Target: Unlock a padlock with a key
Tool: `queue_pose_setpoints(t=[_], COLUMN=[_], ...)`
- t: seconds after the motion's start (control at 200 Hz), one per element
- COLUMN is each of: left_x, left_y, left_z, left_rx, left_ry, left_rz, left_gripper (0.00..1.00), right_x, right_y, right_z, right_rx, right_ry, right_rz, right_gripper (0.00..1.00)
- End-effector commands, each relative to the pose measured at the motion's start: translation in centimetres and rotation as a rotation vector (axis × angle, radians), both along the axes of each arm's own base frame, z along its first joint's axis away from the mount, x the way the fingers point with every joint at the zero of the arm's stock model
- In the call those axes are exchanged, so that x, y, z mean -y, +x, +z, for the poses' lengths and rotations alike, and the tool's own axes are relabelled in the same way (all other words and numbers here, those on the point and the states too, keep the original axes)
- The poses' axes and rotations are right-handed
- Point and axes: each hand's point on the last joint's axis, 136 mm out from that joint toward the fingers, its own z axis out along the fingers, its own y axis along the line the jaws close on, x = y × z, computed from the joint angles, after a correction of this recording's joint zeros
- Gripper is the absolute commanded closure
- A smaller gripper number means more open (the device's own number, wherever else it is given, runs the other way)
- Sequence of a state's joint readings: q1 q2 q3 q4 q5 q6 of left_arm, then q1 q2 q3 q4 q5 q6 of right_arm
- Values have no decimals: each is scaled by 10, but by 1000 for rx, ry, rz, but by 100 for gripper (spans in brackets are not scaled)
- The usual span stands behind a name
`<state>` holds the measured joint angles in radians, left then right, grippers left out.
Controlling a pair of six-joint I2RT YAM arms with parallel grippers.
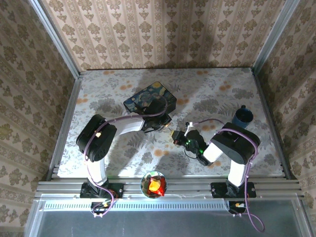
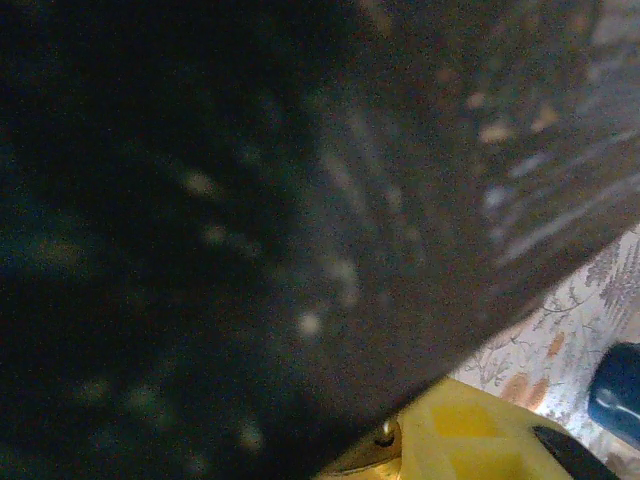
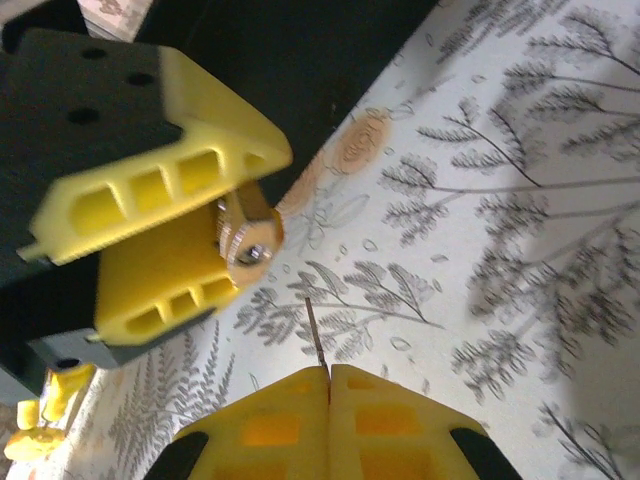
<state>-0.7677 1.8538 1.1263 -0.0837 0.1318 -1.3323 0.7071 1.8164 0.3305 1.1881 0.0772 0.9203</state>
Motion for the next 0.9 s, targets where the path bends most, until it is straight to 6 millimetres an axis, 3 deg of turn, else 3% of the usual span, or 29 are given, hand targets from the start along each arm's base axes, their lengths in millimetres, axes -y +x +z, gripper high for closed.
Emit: queue_pose_setpoints(t=[0.0, 0.195, 0.475, 0.895], left_x=[0, 5, 12, 21], left_y=[-32, -38, -39, -38], left_z=[-7, 0, -5, -4], left_rx=[-183, -215, -242, -246], left_ry=[-51, -87, -104, -121], left_rz=[11, 12, 11, -8], left_gripper=[98, 98, 98, 98], right_x=[12, 12, 8, 5], right_y=[0, -8, -3, 2], right_z=[14, 22, 45, 41], right_rx=[48, 74, 120, 92], right_ry=[6, 2, 4, -13], right_rz=[-41, -1, 2, -2], right_gripper=[100, 100, 100, 100])
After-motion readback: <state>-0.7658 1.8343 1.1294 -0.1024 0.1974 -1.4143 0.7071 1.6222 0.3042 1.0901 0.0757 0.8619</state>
